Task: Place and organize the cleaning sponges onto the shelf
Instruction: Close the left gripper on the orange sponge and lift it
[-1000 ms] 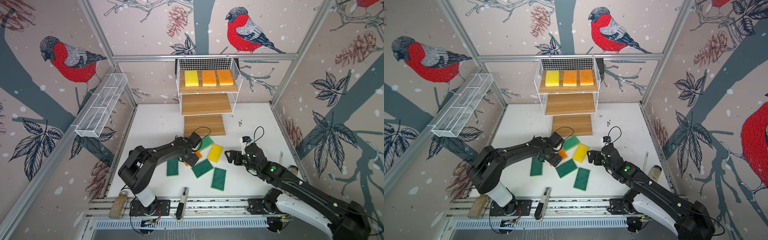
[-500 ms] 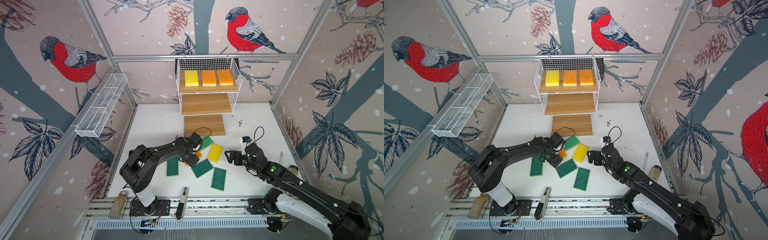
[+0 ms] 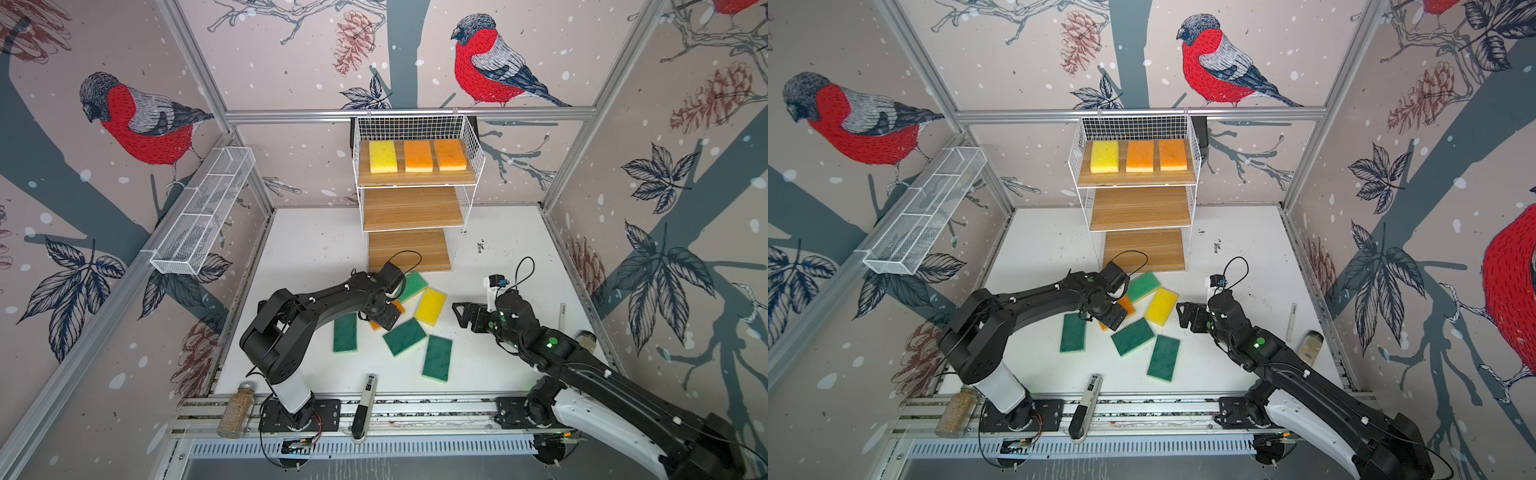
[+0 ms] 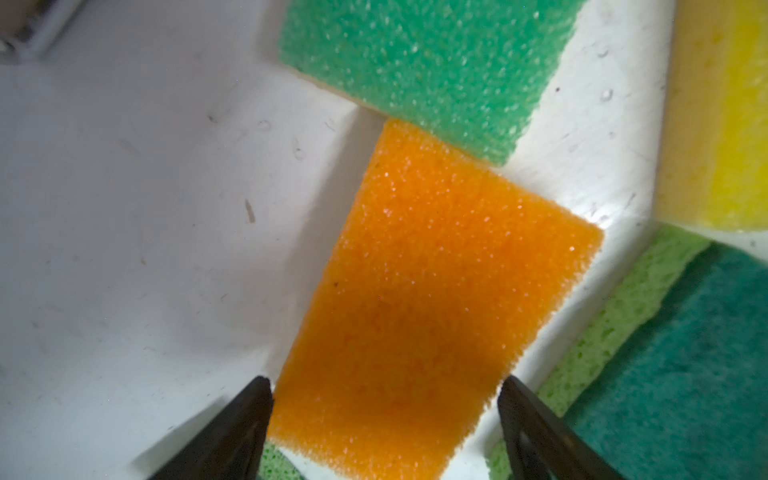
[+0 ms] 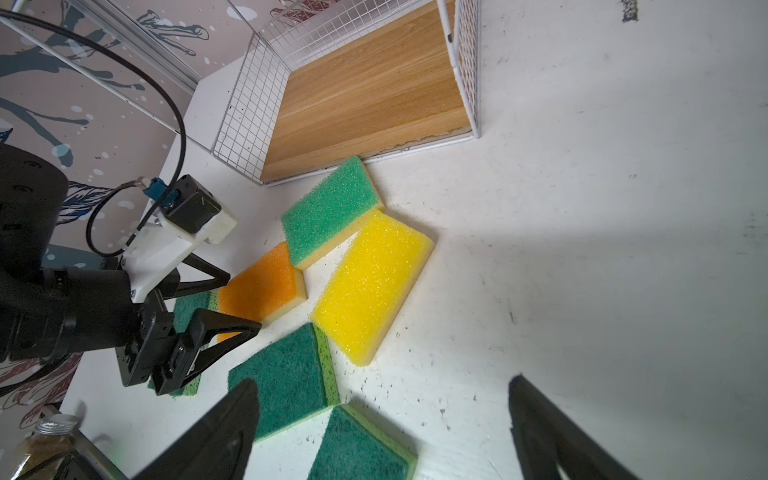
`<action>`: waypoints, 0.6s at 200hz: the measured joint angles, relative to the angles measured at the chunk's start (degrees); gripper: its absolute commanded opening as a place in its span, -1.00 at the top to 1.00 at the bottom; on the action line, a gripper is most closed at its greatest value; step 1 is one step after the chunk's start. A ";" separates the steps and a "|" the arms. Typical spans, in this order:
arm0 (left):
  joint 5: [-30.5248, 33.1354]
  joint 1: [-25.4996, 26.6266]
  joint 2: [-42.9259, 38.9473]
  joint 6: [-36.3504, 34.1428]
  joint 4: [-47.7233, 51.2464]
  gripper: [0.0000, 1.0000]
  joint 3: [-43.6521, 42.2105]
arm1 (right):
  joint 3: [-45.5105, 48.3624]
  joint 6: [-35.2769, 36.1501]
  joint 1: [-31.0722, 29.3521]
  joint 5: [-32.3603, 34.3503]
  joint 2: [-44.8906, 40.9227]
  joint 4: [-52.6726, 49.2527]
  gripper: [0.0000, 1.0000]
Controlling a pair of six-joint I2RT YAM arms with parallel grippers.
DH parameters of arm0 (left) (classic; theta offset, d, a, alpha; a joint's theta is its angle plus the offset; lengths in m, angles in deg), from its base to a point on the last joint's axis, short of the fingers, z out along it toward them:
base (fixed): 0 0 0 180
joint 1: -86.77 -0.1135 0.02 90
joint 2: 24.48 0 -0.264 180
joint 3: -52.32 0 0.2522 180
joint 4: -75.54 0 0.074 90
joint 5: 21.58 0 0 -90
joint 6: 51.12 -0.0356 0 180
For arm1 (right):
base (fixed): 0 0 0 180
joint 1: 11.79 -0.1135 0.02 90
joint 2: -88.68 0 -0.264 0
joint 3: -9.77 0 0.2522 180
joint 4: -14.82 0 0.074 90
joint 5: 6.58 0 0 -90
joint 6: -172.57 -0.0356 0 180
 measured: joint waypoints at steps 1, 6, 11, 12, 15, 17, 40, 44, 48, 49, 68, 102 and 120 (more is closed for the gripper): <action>-0.02 0.00 -0.02 0.00 0.00 -0.76 -0.02 | 0.07 0.00 0.00 0.00 -0.04 0.02 -0.88; -0.09 0.00 -0.13 0.15 -0.07 -0.77 -0.22 | 0.24 0.00 0.02 -0.02 -0.22 0.09 -0.88; -0.24 0.00 -0.24 0.33 -0.07 -0.78 -0.46 | 0.39 0.00 0.07 -0.02 -0.35 0.09 -0.88; -0.26 0.00 -0.26 0.44 -0.07 -0.78 -0.52 | 0.44 0.00 0.09 -0.02 -0.35 0.09 -0.88; -0.35 0.00 -0.35 0.61 -0.07 -0.79 -0.66 | 0.48 0.00 0.13 -0.02 -0.42 0.09 -0.88; -0.42 0.00 -0.39 0.66 -0.09 -0.79 -0.74 | 0.52 0.00 0.17 -0.02 -0.44 0.07 -0.88; -1.22 0.00 -1.18 1.03 -0.59 -0.83 -1.64 | 0.92 0.00 0.24 -0.02 -0.61 0.13 -0.88; -1.18 0.00 -1.25 1.01 -0.63 -0.84 -1.86 | 0.98 0.00 0.24 -0.02 -0.61 0.15 -0.88; -1.05 0.00 -1.27 1.01 -0.55 -0.85 -2.01 | 1.07 0.00 0.26 -0.02 -0.61 0.15 -0.88; -1.03 0.00 -1.27 1.01 -0.55 -0.85 -2.03 | 1.09 0.00 0.26 -0.02 -0.61 0.15 -0.88; -0.44 0.00 -1.27 1.01 -0.48 -0.89 -2.14 | 1.18 0.00 0.28 -0.04 -0.63 0.13 -0.88; 0.22 -0.04 -1.16 1.03 0.59 -0.93 -2.12 | 1.29 -0.02 0.28 -0.50 -1.16 0.20 -0.88; 0.13 -0.04 -1.16 1.42 0.63 -0.92 -2.14 | 1.51 -0.02 0.28 -0.94 -1.49 0.13 -0.88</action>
